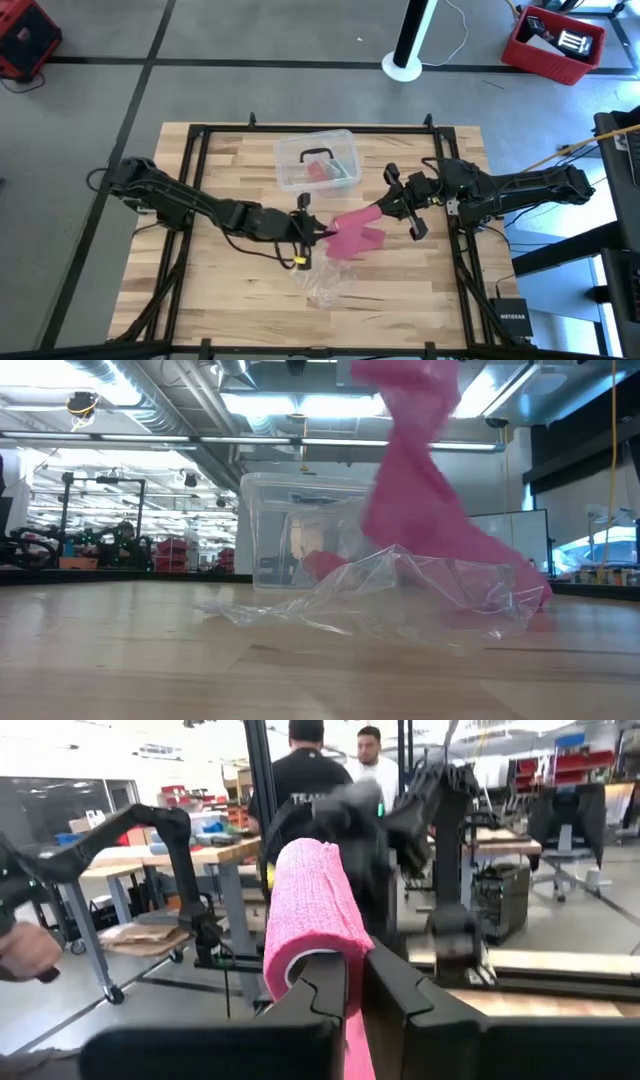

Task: Roll bandage
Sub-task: Roll the pink bandage

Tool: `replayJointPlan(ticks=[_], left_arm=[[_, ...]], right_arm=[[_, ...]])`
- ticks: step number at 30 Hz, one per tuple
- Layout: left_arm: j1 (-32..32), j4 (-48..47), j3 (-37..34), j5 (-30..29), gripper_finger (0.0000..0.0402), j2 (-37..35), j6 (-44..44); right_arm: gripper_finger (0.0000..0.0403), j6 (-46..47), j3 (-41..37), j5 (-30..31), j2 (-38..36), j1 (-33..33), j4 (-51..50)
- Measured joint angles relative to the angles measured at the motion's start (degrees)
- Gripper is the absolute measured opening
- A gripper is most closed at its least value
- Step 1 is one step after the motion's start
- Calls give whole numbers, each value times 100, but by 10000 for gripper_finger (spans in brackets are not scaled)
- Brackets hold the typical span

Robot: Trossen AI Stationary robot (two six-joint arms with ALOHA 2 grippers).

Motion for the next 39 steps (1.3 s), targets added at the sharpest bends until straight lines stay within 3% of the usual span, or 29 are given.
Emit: replayJointPlan(ticks=[13,17,21,27,32,39], left_arm=[[12,4,24,-68,20,244,-46],[67,-42,168,-57,52,159,-152],[78,-186,230,-35,110,9,-146],[-45,-1095,559,-32,177,-639,118],[-79,-1118,601,-169,191,-957,165],[-22,-913,595,-212,192,-712,283]], right_arm=[[20,0,0,-4,0,0,49],[20,0,0,-4,-1,0,-110],[20,0,0,-4,-2,0,-348],[21,0,0,0,-2,0,-754],[21,0,0,47,6,0,-859],[21,-2,2,47,172,0,-746]])
